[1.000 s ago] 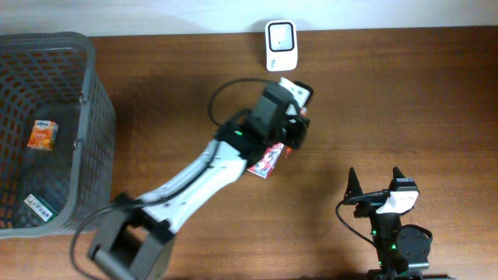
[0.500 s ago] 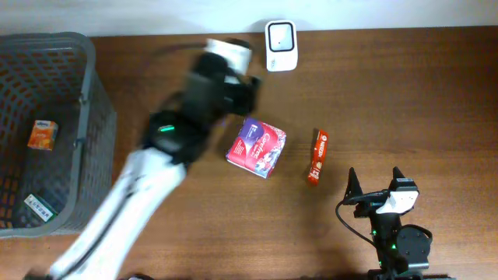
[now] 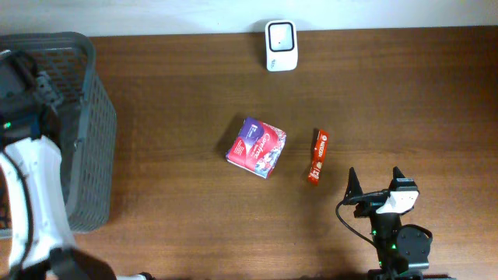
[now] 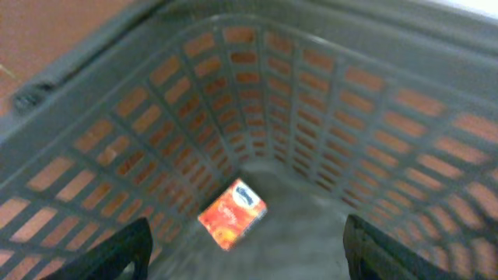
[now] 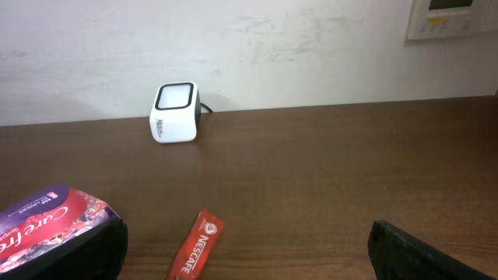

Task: Scan the item barcode
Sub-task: 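Reach into the basket and grasp the orange Kleenex pack with left gripper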

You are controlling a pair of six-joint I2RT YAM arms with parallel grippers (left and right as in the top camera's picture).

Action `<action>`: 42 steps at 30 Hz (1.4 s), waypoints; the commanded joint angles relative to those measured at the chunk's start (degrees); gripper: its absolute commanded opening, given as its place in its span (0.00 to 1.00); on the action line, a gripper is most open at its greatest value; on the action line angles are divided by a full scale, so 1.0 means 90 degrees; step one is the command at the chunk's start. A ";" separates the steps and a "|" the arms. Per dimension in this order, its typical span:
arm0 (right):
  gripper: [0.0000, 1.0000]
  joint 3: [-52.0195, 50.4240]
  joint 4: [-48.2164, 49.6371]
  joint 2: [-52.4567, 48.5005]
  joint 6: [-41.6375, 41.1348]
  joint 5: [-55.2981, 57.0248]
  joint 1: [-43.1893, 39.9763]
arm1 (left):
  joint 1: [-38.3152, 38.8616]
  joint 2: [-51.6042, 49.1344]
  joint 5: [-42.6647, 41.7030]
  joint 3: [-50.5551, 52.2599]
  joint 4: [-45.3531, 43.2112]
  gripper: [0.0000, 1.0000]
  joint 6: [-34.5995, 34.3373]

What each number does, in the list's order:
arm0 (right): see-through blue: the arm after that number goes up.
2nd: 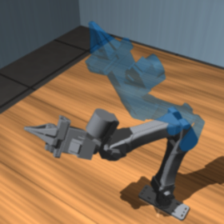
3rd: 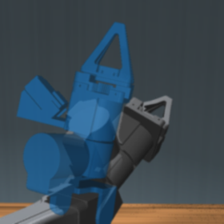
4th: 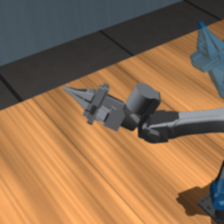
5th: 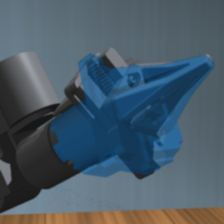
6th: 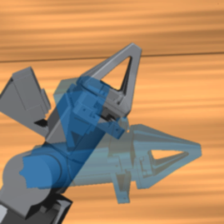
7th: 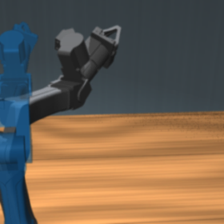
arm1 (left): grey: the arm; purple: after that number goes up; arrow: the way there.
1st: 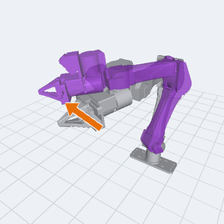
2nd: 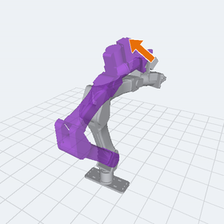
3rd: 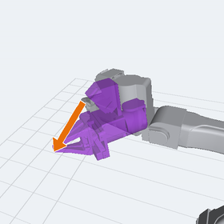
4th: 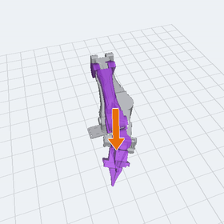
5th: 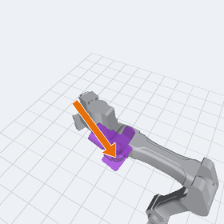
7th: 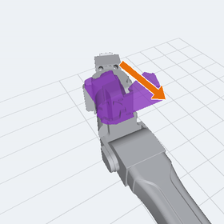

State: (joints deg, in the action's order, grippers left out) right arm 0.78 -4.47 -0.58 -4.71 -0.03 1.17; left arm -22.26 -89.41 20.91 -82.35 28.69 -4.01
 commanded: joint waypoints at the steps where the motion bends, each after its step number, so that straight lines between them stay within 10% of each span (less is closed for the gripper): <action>1: 0.99 -0.0051 -0.0019 0.0041 0.0000 0.0032 0.0036 | -0.0022 -0.0828 0.0828 -0.0012 -0.0289 0.76 0.0680; 30: 0.98 -0.0051 -0.0019 0.0041 0.0000 0.0032 0.0036 | -0.0682 -0.3655 -0.0425 -0.0010 -0.1027 0.63 0.2273; 39: 0.98 -0.0051 -0.0017 0.0041 0.0000 0.0034 0.0036 | -0.0682 -0.3653 -0.0396 -0.0012 -0.0894 0.00 0.2268; 42: 0.99 -0.0051 -0.0019 0.0041 0.0000 0.0034 0.0036 | -0.0651 -0.3483 -0.0350 -0.0015 -0.0746 0.00 0.2166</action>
State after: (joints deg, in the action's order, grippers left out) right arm 0.80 -4.47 -0.58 -4.71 -0.03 1.17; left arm -28.21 -120.49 18.87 -83.22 19.92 16.73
